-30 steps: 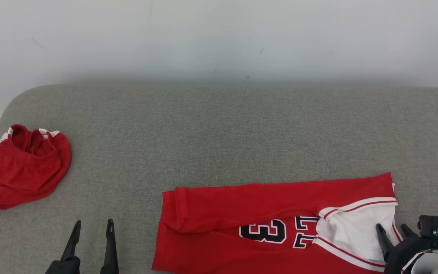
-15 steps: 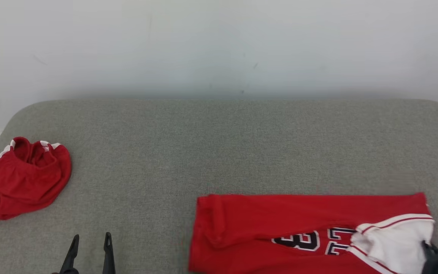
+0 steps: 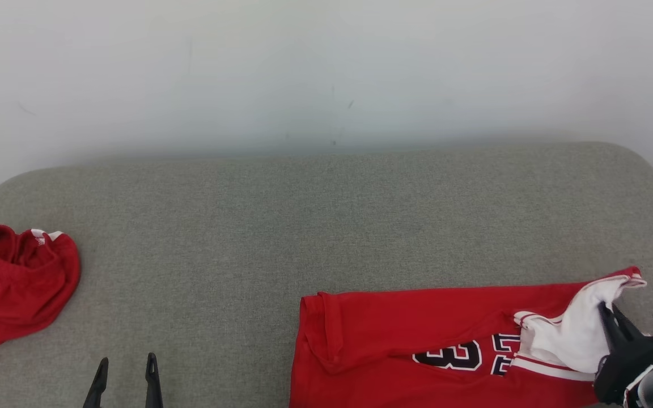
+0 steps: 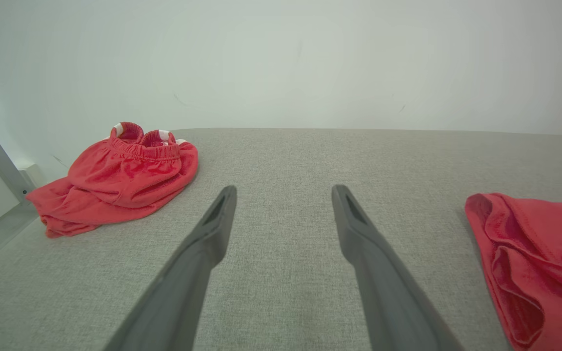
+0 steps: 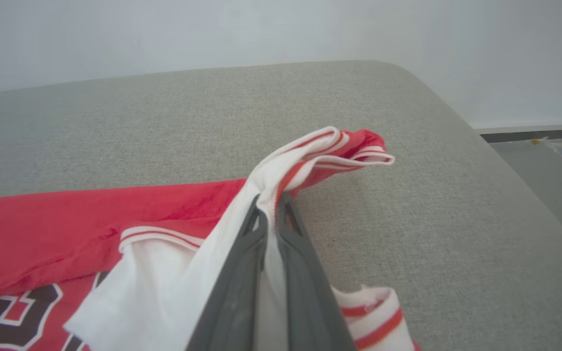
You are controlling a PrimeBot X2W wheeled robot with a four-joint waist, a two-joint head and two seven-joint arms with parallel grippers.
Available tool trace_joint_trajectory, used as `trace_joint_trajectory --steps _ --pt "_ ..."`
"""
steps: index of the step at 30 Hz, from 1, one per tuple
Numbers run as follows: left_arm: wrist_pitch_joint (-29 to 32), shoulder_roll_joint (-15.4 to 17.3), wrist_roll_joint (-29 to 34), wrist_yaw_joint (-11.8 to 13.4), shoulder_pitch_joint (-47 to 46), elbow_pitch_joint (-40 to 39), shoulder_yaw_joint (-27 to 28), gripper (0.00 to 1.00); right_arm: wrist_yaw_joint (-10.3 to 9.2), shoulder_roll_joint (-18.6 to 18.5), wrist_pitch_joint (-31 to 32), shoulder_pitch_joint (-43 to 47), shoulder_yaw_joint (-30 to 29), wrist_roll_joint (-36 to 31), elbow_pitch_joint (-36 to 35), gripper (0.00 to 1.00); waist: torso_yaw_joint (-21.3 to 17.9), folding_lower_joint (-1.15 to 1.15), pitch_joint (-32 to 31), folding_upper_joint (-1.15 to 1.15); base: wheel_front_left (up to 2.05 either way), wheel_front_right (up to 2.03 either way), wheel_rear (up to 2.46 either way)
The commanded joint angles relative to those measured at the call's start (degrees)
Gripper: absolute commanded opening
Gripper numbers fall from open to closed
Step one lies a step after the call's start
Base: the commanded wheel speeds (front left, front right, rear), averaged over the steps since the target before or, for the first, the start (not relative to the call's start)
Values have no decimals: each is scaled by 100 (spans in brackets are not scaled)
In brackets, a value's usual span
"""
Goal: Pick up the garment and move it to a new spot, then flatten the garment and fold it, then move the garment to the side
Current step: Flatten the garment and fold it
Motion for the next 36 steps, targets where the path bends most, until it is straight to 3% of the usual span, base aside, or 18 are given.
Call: trace_joint_trajectory --steps 1,11,17,25,36 --pt "-18 -17 52 -8 29 -1 20 100 -11 49 6 97 41 37 -199 0 -24 0 -1 0 0 0 0" --pt "-18 -51 74 -92 -67 47 45 100 -11 572 721 742 323 -59 -2684 0 85 0 -20 0 0 0 0" --pt "-18 -62 115 -158 -132 104 -8 100 -11 996 1186 932 642 -195 -3518 0 317 0 -16 0 0 0 0" --pt "-18 -74 124 -204 -281 205 -103 100 -12 1404 1315 752 1103 -347 -3415 0 633 0 9 0 0 0 0" --pt "-18 -92 112 -205 -447 319 -256 100 -12 1961 1049 295 1669 -453 -2064 0 922 0 112 0 0 0 0"
